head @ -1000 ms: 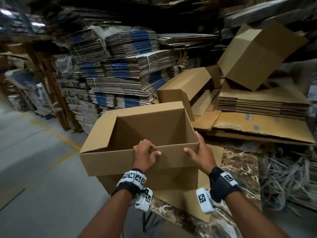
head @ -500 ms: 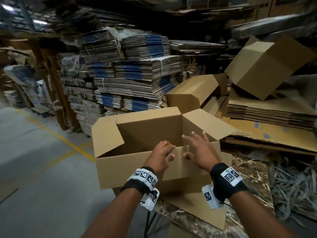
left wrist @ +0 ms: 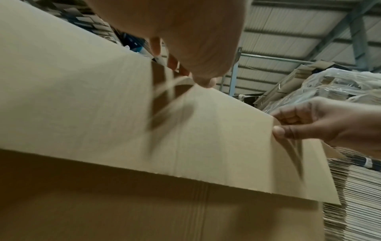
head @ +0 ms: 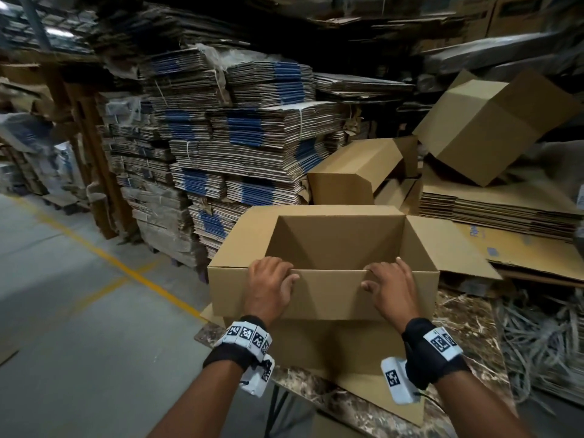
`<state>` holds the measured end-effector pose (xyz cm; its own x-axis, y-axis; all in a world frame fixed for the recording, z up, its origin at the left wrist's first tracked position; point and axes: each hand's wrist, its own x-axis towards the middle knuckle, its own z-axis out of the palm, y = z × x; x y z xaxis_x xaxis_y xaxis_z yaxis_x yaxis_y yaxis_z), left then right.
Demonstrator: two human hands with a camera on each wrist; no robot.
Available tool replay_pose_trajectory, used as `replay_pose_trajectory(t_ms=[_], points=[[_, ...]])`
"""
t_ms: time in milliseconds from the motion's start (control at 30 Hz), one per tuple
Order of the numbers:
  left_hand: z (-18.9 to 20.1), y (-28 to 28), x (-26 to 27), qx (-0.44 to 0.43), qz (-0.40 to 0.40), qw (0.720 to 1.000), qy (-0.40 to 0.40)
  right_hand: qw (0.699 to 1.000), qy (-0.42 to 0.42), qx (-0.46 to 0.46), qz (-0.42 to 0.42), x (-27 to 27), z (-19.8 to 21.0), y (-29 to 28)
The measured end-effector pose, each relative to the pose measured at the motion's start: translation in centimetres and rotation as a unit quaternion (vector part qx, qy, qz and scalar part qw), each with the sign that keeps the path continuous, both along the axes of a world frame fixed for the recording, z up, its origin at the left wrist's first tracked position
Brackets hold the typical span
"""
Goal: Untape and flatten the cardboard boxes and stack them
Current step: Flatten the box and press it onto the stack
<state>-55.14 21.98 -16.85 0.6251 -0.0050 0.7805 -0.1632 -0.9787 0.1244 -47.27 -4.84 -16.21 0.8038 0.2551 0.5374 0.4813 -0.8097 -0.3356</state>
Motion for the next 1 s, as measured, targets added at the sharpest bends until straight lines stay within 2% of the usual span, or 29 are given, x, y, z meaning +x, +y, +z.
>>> replay_pose_trajectory(t_ms=[67, 133, 267, 367, 433, 533, 667, 733, 800, 867, 933, 967, 1000], points=[[0.2, 1.1, -0.3, -0.040, 0.056, 0.997, -0.043, 1.000, -0.016, 0.014, 0.017, 0.1, -0.5, -0.4], [0.7, 2.4, -0.5, -0.094, 0.132, 0.986, -0.044, 0.999, -0.030, 0.022, 0.028, 0.3, -0.8, -0.4], [2.2, 4.3, 0.3, -0.185, 0.254, 0.946, 0.081, 0.998, -0.034, 0.035, 0.029, 0.5, -1.1, -0.2], [3.3, 5.0, 1.0, -0.266, 0.279, 0.906, 0.177, 0.998, -0.029, 0.042, 0.026, 0.2, -1.1, -0.1], [3.7, 5.3, 1.3, -0.302, 0.279, 0.888, 0.206, 0.999, -0.026, 0.036, 0.024, 0.1, -1.1, -0.1], [4.4, 5.3, 1.1, -0.307, 0.273, 0.896, 0.167, 0.999, -0.018, 0.023, 0.022, 0.1, -1.0, -0.3], [6.1, 6.0, 0.8, -0.280, 0.239, 0.930, -0.008, 1.000, -0.003, 0.003, 0.015, -0.3, -0.7, -0.3], [7.0, 7.1, 0.5, -0.295, 0.218, 0.926, -0.092, 1.000, 0.003, 0.004, 0.017, -0.5, -0.6, -0.4], [7.9, 8.7, 0.1, -0.330, 0.224, 0.908, -0.131, 1.000, 0.010, 0.002, 0.016, -0.8, -0.6, -0.5], [7.9, 11.0, -0.3, -0.400, 0.260, 0.870, -0.124, 1.000, 0.003, 0.000, 0.018, -1.0, -0.6, -0.6], [6.7, 13.4, -0.7, -0.459, 0.320, 0.827, -0.053, 1.000, -0.004, -0.006, 0.018, -1.1, -0.6, -0.7], [5.8, 14.3, -0.9, -0.436, 0.368, 0.821, 0.000, 1.000, -0.001, -0.011, 0.017, -1.2, -0.6, -0.7], [5.1, 14.6, -1.3, -0.382, 0.410, 0.827, 0.044, 1.000, 0.004, -0.014, 0.016, -1.2, -0.5, -0.7]])
